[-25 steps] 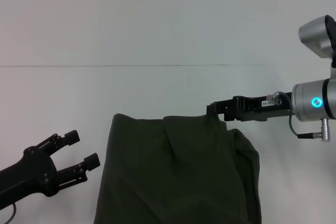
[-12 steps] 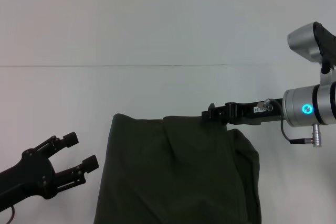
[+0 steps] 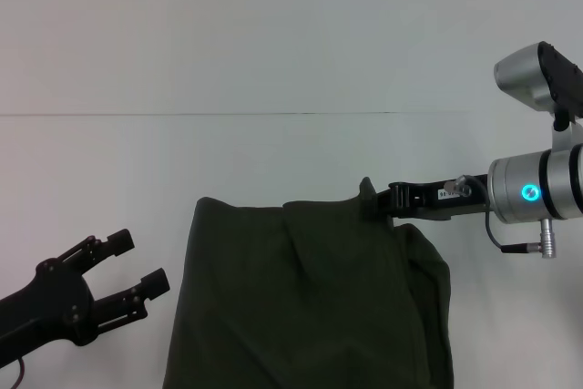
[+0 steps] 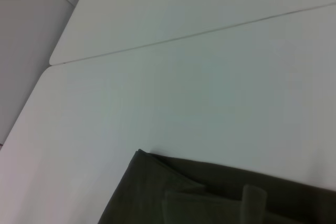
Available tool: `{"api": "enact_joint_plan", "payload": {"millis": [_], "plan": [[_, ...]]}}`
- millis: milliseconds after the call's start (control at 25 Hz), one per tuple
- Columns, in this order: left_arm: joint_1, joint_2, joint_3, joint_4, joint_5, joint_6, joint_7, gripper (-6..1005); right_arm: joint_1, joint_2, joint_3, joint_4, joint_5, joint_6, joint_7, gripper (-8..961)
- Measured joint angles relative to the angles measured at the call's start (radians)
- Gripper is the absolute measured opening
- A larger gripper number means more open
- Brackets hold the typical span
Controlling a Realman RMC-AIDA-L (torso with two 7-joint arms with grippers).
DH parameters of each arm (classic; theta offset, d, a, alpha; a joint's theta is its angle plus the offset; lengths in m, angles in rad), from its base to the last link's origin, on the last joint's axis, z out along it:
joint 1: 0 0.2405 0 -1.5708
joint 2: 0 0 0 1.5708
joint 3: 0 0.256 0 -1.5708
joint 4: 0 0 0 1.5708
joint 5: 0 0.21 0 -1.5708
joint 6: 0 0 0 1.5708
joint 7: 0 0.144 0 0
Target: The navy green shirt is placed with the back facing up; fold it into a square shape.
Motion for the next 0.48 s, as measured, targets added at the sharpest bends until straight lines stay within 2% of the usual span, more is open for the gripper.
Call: {"api": "enact_joint_plan", "payload": {"millis": [280, 400, 480], "plan": [[0.000, -0.002, -0.001, 0.000, 0.000, 0.000, 0.000, 946, -0.003, -0.001, 0.000, -0.003, 0.000, 0.002, -0.001, 73], [-0.001, -0.002, -0.002, 0.000, 0.000, -0.002, 0.000, 946, -0.010, -0.002, 0.005, -0.006, 0.003, 0.002, -0.006, 7], [-0.001, -0.002, -0.002, 0.000, 0.000, -0.003, 0.000, 946, -0.022, -0.002, 0.012, -0.018, 0.012, -0.001, -0.013, 9]]}}
